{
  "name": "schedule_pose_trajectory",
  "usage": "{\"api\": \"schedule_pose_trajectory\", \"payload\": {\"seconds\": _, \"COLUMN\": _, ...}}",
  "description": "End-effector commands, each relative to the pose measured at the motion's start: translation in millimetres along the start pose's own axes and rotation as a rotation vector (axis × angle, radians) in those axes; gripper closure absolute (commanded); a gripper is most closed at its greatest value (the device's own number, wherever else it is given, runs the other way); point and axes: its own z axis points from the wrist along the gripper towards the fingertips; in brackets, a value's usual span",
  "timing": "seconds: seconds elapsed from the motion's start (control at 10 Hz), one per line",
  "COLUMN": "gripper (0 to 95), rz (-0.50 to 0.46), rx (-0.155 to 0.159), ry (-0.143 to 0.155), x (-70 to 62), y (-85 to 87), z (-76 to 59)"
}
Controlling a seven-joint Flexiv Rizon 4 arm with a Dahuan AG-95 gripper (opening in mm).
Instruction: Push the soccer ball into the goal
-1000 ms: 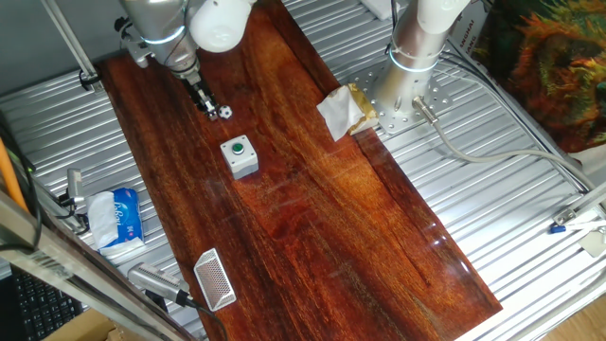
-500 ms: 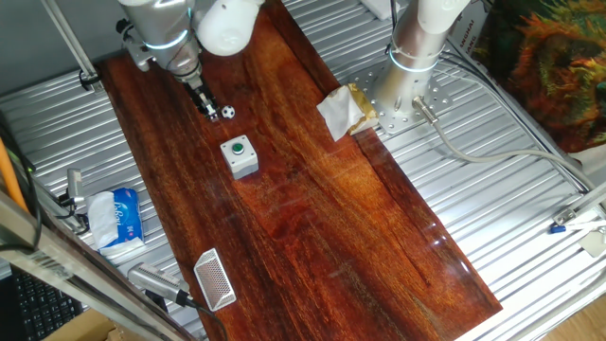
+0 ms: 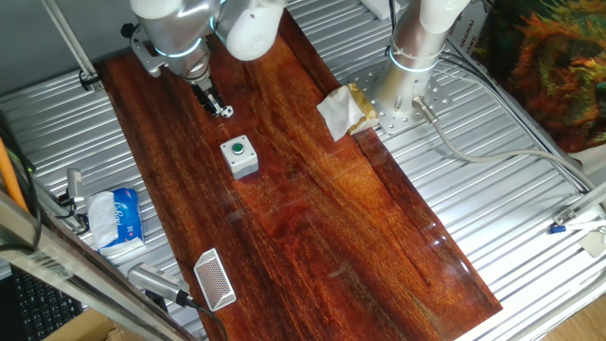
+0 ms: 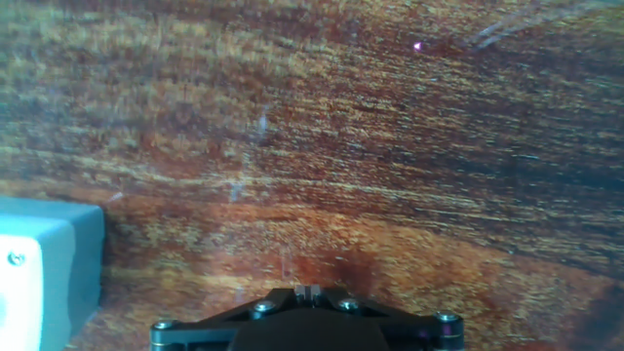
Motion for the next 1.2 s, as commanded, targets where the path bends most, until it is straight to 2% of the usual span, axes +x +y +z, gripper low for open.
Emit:
{"api": "schedule_pose_trajectory", "payload": {"seconds": 0.1, "gripper": 95.0, "rz": -0.003, "rx": 0.0, "ry": -0.005, "x": 1.6, "y": -1.7, "z": -2.1}}
{"api": "schedule_pose_trajectory", "payload": {"seconds": 0.5, "gripper": 95.0, "rz": -0.014, "rx": 0.01, "ry": 0.0, "x": 9.5, "y": -9.7, "z": -7.4}}
{"api": "schedule_pose_trajectory", "payload": {"seconds": 0.9, "gripper": 95.0, "rz": -0.03, "rx": 0.021, "ry": 0.003, "x": 11.2, "y": -16.2, "z": 1.2}}
{"api": "schedule_pose_trajectory", "payload": {"seconds": 1.2, "gripper": 95.0, "rz": -0.039, "rx": 0.009, "ry": 0.004, "x": 12.8, "y": -19.4, "z": 5.8}}
